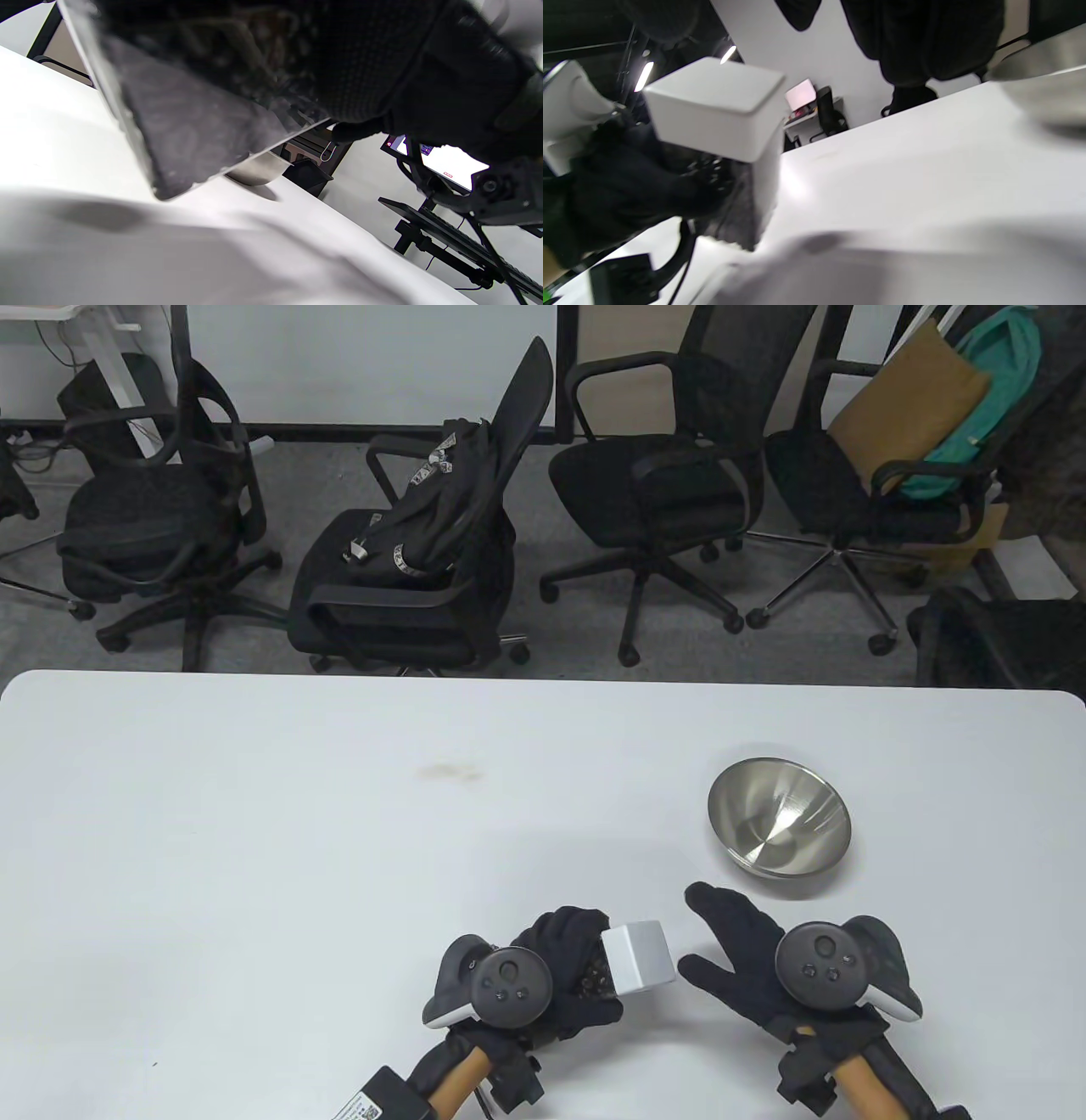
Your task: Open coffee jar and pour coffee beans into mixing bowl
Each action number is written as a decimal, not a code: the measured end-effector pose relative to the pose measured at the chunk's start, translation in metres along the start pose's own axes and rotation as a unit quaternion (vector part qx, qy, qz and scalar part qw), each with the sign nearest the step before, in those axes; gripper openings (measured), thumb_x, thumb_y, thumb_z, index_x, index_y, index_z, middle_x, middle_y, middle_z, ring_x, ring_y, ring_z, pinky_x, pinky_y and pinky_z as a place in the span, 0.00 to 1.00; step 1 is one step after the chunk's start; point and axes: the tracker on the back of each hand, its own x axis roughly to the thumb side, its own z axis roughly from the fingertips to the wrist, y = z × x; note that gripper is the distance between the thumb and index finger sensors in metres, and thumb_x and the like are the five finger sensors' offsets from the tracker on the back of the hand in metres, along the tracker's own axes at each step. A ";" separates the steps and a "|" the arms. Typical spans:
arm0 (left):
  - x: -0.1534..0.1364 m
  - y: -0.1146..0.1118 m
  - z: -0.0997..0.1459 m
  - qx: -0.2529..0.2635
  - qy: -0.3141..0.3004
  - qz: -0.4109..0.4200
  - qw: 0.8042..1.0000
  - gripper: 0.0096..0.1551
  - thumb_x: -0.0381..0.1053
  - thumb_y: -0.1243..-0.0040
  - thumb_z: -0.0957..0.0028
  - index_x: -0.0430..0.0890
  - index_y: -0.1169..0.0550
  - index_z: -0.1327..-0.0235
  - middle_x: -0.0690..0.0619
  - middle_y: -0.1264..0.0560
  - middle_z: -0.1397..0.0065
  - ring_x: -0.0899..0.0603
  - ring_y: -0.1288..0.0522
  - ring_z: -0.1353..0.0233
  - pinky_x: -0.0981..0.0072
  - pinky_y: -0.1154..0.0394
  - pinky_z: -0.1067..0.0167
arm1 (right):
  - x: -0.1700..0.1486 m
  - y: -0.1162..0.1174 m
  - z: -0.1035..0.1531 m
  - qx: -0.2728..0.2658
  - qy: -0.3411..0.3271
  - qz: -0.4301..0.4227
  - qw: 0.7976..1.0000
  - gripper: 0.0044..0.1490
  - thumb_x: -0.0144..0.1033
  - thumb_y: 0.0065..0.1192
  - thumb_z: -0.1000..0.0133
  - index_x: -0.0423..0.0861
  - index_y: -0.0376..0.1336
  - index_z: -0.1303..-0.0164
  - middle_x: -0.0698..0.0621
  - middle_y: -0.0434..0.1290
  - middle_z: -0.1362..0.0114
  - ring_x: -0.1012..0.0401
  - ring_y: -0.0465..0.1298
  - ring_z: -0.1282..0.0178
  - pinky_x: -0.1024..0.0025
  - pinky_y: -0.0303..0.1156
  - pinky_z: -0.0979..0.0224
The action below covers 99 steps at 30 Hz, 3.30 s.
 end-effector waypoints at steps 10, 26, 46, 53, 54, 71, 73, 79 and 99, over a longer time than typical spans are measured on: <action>0.007 -0.005 0.000 -0.004 -0.007 -0.031 0.999 0.57 0.62 0.22 0.50 0.36 0.38 0.20 0.34 0.34 0.23 0.31 0.29 0.27 0.36 0.29 0.31 | 0.018 0.020 -0.024 0.055 0.015 0.008 0.998 0.67 0.74 0.48 0.38 0.34 0.39 0.09 0.19 0.63 0.24 0.35 0.75 0.35 0.42 0.75 0.34; 0.017 -0.010 0.001 0.012 -0.030 -0.060 0.998 0.56 0.62 0.21 0.51 0.34 0.37 0.23 0.34 0.32 0.26 0.31 0.27 0.30 0.38 0.28 0.32 | 0.030 0.035 -0.017 -0.008 0.021 -0.016 1.000 0.64 0.66 0.65 0.41 0.28 0.48 0.16 0.24 0.67 0.31 0.45 0.78 0.46 0.52 0.81 0.42; 0.019 -0.007 0.004 0.024 -0.039 -0.057 0.997 0.55 0.62 0.20 0.53 0.35 0.36 0.25 0.34 0.31 0.27 0.32 0.27 0.32 0.40 0.27 0.33 | 0.035 0.032 -0.011 -0.038 -0.019 0.001 0.999 0.62 0.66 0.65 0.42 0.32 0.49 0.16 0.24 0.68 0.32 0.45 0.78 0.48 0.55 0.82 0.44; 0.018 -0.006 0.003 0.026 -0.043 -0.052 0.997 0.55 0.62 0.21 0.53 0.35 0.35 0.25 0.34 0.31 0.28 0.32 0.26 0.32 0.40 0.27 0.33 | 0.037 0.030 -0.007 -0.045 -0.036 0.004 0.998 0.61 0.65 0.66 0.42 0.33 0.49 0.15 0.24 0.67 0.31 0.45 0.78 0.47 0.54 0.81 0.44; 0.016 -0.006 0.003 0.012 -0.045 -0.037 0.998 0.55 0.62 0.21 0.53 0.35 0.35 0.25 0.35 0.31 0.28 0.32 0.26 0.32 0.41 0.27 0.32 | 0.039 0.030 -0.007 -0.047 -0.049 0.016 0.998 0.60 0.64 0.67 0.42 0.34 0.50 0.15 0.23 0.67 0.31 0.44 0.77 0.47 0.53 0.81 0.43; 0.007 -0.001 0.007 -0.030 -0.055 0.034 0.997 0.57 0.62 0.19 0.54 0.35 0.35 0.22 0.35 0.32 0.25 0.32 0.27 0.29 0.39 0.28 0.31 | 0.053 0.029 0.002 -0.052 -0.131 0.125 0.982 0.51 0.52 0.75 0.46 0.60 0.49 0.17 0.37 0.58 0.17 0.41 0.67 0.27 0.44 0.70 0.24; 0.006 0.000 0.008 -0.032 -0.059 0.039 0.997 0.57 0.62 0.19 0.54 0.35 0.35 0.22 0.35 0.32 0.25 0.32 0.27 0.29 0.38 0.28 0.31 | 0.055 0.029 0.003 -0.052 -0.139 0.131 0.980 0.50 0.50 0.76 0.46 0.62 0.49 0.18 0.38 0.57 0.16 0.41 0.66 0.26 0.44 0.69 0.23; 0.005 0.000 0.009 -0.038 -0.064 0.045 0.996 0.57 0.61 0.19 0.54 0.36 0.36 0.22 0.35 0.32 0.25 0.32 0.27 0.29 0.38 0.28 0.31 | 0.058 0.031 0.003 -0.039 -0.147 0.140 0.978 0.50 0.48 0.76 0.46 0.63 0.48 0.19 0.40 0.55 0.15 0.41 0.64 0.24 0.45 0.68 0.21; 0.016 -0.008 0.005 0.007 -0.026 -0.064 0.998 0.57 0.62 0.20 0.54 0.35 0.36 0.22 0.35 0.32 0.25 0.32 0.28 0.29 0.38 0.28 0.31 | 0.038 0.030 0.003 -0.059 0.023 0.064 0.996 0.62 0.75 0.43 0.38 0.35 0.48 0.11 0.24 0.70 0.31 0.42 0.79 0.46 0.56 0.80 0.45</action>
